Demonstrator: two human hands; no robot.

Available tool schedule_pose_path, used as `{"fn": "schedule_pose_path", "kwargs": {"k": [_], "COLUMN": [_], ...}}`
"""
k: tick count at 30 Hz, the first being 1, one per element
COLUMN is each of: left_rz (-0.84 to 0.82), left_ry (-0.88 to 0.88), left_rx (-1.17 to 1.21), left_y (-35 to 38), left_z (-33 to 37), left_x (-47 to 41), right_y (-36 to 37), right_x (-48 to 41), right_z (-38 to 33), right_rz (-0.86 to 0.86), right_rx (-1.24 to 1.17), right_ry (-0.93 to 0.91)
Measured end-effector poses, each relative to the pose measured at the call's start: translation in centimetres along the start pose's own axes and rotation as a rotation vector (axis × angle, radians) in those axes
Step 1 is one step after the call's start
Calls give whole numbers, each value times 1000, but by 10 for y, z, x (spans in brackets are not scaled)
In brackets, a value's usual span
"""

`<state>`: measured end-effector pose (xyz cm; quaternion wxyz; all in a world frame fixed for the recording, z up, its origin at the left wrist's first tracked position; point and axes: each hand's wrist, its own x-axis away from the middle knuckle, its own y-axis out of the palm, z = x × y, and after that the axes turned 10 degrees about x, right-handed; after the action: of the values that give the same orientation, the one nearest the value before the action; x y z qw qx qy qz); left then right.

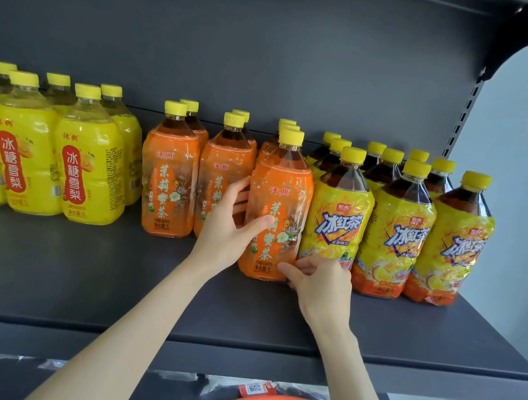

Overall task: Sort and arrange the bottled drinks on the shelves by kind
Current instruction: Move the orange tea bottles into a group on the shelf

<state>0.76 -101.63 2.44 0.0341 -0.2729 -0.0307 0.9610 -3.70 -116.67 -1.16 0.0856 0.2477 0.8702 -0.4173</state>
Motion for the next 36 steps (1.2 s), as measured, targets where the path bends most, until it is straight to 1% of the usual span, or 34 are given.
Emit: {"fn": "schedule_pose_path", "kwargs": {"k": [8, 15, 19, 25, 30, 32, 36], "left_rz": [21, 30, -3, -68, -71, -77, -31], "left_ry": [25, 6, -7, -53, -92, -82, -21], "left_rx": [-19, -10, -42, -234, -458, -536, -625], "left_y": [2, 3, 4, -2, -16, -27, -63], "left_z": [-4, -5, -2, 6, 13, 17, 41], "left_x": [-2, 0, 5, 16, 38, 48, 65], "right_y": [4, 5, 1, -14, -26, -30, -38], "right_x": [-5, -2, 4, 12, 21, 23, 28], "right_z": [4, 2, -3, -2, -2, -8, -40], "right_rz": [14, 20, 1, -80, -130, -131, -78], "right_rx": [8, 62, 114, 108, 125, 109, 65], "right_ry": [-3, -14, -18, -91, -163, -203, -315]}}
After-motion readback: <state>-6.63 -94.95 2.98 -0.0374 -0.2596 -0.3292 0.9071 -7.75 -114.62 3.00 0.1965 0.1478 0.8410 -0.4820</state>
